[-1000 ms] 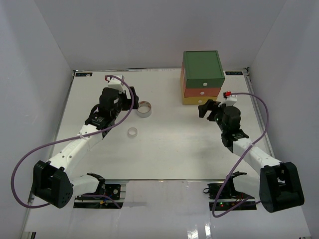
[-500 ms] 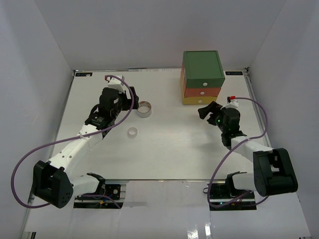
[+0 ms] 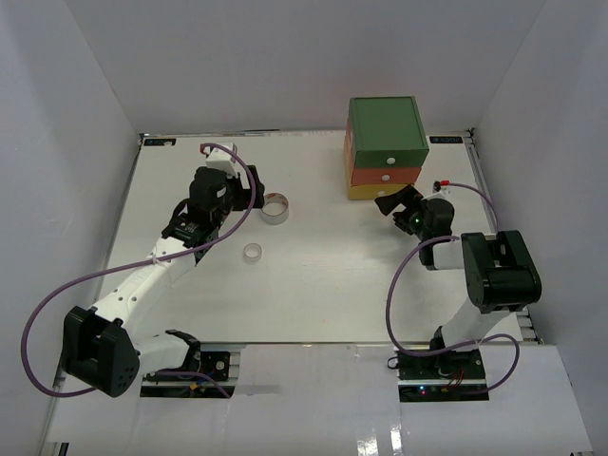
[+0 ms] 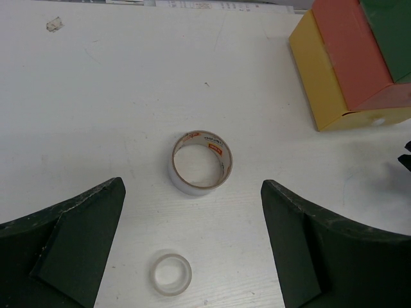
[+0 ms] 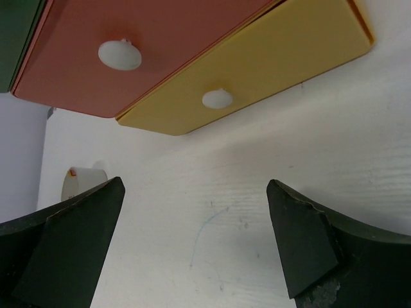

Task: Sort the stationery into containers
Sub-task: Open the drawer in the storage box.

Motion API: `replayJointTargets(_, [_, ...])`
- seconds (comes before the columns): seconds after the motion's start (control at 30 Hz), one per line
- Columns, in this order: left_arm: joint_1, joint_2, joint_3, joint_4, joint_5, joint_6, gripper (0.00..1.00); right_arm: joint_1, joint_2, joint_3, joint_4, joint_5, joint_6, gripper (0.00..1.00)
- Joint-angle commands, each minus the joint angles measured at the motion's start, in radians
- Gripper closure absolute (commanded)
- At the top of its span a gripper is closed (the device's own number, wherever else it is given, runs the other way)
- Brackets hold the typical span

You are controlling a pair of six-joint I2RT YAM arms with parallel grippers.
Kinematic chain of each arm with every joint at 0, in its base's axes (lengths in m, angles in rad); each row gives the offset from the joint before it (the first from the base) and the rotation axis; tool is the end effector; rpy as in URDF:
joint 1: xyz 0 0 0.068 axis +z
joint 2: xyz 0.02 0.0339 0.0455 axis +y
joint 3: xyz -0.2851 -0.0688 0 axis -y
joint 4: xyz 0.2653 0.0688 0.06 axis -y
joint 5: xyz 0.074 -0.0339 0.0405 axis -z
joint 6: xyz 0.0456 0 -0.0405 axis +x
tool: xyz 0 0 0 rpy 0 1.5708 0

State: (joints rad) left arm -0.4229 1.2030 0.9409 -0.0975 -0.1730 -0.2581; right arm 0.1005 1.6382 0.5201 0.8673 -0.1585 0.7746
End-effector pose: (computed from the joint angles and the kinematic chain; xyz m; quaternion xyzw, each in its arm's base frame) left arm 0.2773 -0.1162 0.3269 0.0184 0.8204 -0.1224 0.5583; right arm 0.3221 0.0397 0.1561 0.2146 0.7593 0.3156 0.5271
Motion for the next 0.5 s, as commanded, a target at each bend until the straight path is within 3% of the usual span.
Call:
replayJointTargets(0.0, [0.001,-0.005,-0.004,0.008,0.0,0.013,0.02,-0.013,0.066,0.06,0.165,-0.042,0.06,0.01])
replayJointTargets(0.17, [0.001,0.003,-0.002,0.008,0.0,0.014,0.02,-0.016,0.143,0.115,0.205,-0.03,0.071,0.0])
replayJointTargets(0.47, [0.001,0.006,-0.004,0.008,-0.008,0.02,0.02,-0.018,0.239,0.204,0.208,-0.027,0.097,0.12])
